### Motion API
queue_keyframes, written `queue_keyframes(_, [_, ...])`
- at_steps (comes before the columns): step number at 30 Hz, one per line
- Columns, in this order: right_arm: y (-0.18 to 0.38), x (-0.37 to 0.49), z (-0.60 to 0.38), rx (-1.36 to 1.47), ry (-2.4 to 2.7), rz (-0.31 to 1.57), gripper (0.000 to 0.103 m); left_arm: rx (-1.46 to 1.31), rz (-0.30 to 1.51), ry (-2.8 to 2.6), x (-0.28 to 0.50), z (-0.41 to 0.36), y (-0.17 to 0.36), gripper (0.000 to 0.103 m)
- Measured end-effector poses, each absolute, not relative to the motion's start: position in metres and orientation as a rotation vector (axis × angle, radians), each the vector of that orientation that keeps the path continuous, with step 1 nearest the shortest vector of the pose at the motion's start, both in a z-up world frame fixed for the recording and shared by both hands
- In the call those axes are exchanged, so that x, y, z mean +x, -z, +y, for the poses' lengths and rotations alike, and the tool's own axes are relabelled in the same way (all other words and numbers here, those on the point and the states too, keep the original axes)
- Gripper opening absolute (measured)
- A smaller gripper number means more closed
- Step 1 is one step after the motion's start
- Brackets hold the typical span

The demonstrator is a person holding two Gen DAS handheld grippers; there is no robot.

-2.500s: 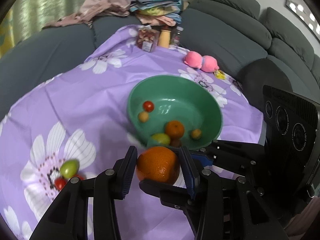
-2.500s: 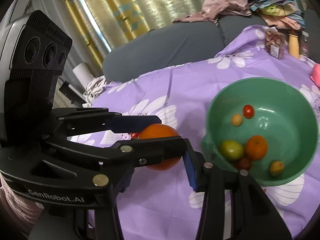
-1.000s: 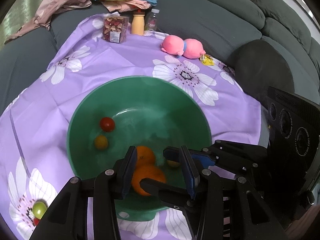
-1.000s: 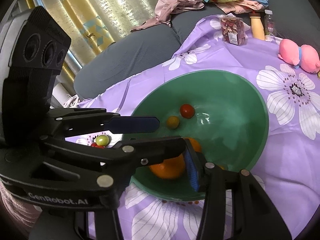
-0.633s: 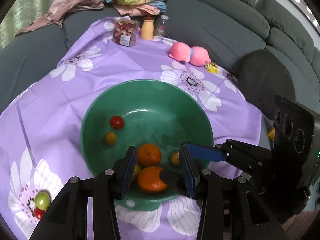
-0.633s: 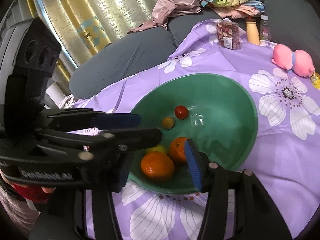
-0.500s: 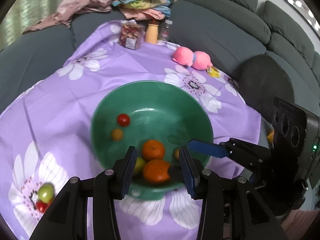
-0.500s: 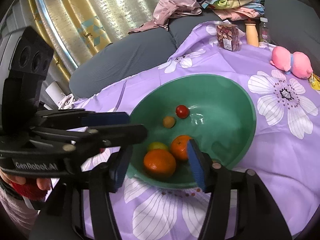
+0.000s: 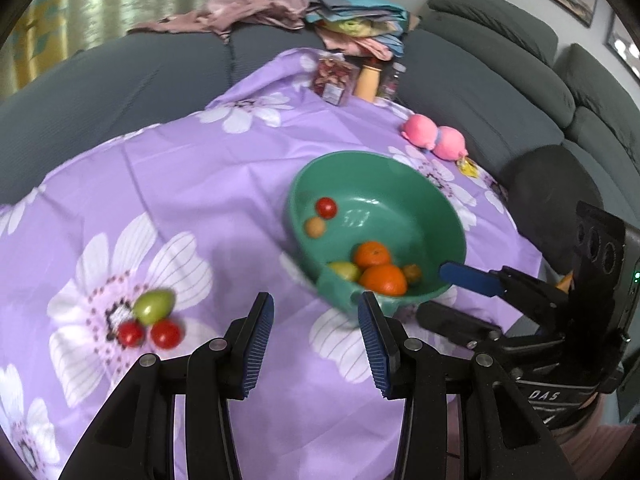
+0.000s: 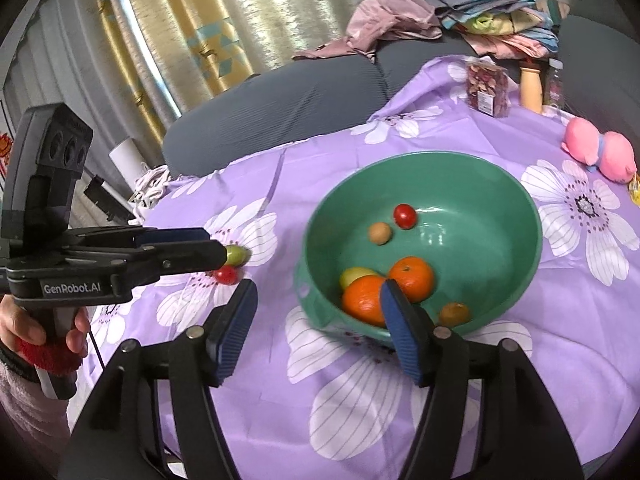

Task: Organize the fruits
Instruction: 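Move both grippers back toward the two red tomatoes beside the green fruit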

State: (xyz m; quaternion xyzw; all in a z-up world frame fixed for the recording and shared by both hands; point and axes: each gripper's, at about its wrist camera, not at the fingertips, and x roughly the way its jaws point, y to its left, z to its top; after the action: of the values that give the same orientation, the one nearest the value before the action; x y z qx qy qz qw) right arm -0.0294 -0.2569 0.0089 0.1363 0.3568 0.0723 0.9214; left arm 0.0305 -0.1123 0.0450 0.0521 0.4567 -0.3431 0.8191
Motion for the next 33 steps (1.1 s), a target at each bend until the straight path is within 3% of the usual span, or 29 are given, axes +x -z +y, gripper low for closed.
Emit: queue_keyframes(33, [-0.006,-0.028,-0.166,0.108,-0.283,0.845,0.065,-0.017,1.028,0.612,0.011,-0.018,-0.016,0.044])
